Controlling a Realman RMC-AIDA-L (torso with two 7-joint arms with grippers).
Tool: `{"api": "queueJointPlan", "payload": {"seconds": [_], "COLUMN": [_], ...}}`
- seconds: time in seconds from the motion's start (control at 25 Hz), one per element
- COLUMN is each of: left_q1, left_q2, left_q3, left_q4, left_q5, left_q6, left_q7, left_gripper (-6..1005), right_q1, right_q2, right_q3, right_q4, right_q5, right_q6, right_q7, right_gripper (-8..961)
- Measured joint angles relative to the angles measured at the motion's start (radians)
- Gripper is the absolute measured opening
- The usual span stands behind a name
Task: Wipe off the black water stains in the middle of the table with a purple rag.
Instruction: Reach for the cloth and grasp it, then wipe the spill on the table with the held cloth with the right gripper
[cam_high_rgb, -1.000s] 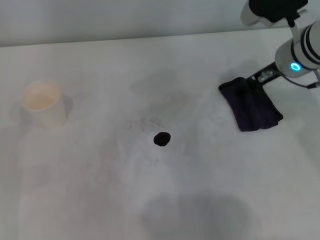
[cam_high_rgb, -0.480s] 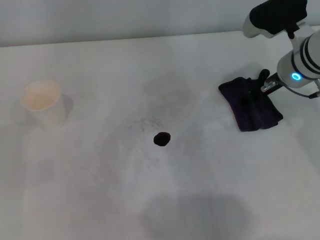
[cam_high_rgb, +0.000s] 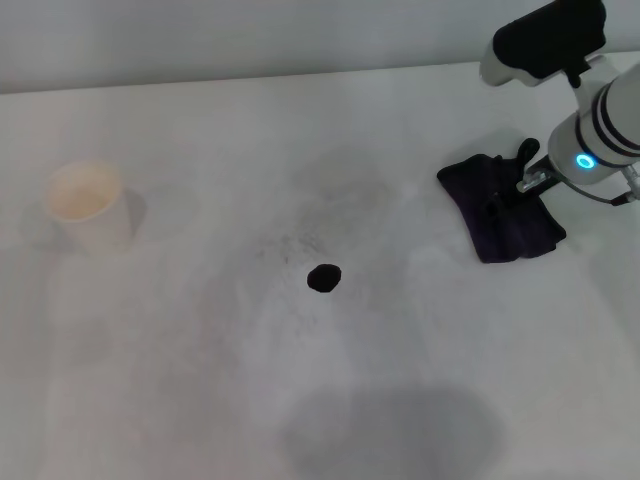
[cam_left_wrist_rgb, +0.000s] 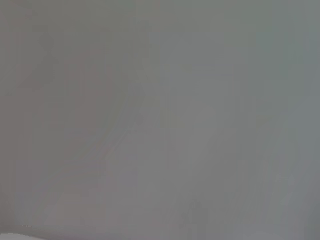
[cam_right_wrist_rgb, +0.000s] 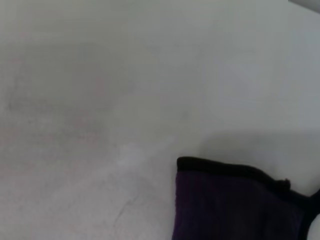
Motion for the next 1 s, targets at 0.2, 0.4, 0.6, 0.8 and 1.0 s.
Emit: {"api": "queueJointPlan", "payload": {"seconds": [0.2, 0.4, 0.6, 0.8, 1.0], "left_q1": [-0.001, 0.000, 0.001, 0.001, 0.000], "left_q2": [0.000, 0.000, 0.000, 0.000, 0.001], "left_q3": [0.000, 0.000, 0.000, 0.000, 0.000], "left_q4": [0.006, 0.006, 0.006, 0.006, 0.006], "left_q5": [0.000, 0.000, 0.000, 0.000, 0.000], "left_q6": [0.000, 0.000, 0.000, 0.000, 0.000], "left_q7": [0.002, 0.002, 0.001, 0.000, -0.002], "left_gripper": [892, 892, 892, 892, 892], "right_q1": [0.017, 0.023, 0.026, 0.035, 0.035], "right_q2": [0.001, -0.001, -0.005, -0.005, -0.004], "right_q3": [-0.007, -0.006, 0.000, 0.001, 0.002], "right_q4": [0.024, 0.034, 0.028, 0.034, 0.018], "right_q5": [-0.001, 0.003, 0.007, 0.008, 0.014], "right_q6": [-0.003, -0.003, -0.004, -0.005, -0.006], "right_q7": [-0.004, -0.009, -0.010, -0.015, -0.036], "right_gripper": [465, 332, 238, 145, 98]}}
